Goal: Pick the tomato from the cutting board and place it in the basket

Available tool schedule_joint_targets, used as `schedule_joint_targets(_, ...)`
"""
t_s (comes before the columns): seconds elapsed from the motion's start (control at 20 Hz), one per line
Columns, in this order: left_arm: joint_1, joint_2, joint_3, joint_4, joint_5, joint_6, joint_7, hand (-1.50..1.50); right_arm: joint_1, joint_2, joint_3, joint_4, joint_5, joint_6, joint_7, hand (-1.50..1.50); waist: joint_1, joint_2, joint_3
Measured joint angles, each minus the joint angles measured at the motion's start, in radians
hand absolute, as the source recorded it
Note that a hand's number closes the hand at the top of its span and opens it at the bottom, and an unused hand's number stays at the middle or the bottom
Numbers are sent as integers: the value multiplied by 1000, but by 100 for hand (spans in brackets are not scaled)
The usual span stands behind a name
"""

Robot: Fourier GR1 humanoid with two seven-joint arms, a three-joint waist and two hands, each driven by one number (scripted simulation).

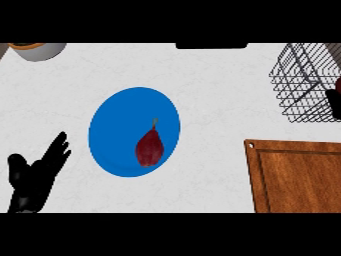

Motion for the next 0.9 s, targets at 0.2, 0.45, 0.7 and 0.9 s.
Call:
schedule_joint_targets(0.2,-1,-5,-9,-9,-12,-1,1,0,-96,-100,-105,157,-58,20,-18,150,6,2,0)
schedule_joint_targets(0.45,-8,-16,-13,-12,-18,0,13,0,-148,-212,-172,342,-78,30,-106,150,12,6,0)
schedule_joint_targets(0.7,-17,-18,-12,-17,-21,-3,41,0,-169,-280,-194,524,-71,4,-227,150,18,8,0)
schedule_joint_targets(0.9,-17,-19,-7,-18,-28,-6,39,0,-178,-293,-212,668,-68,-50,-324,150,23,9,0)
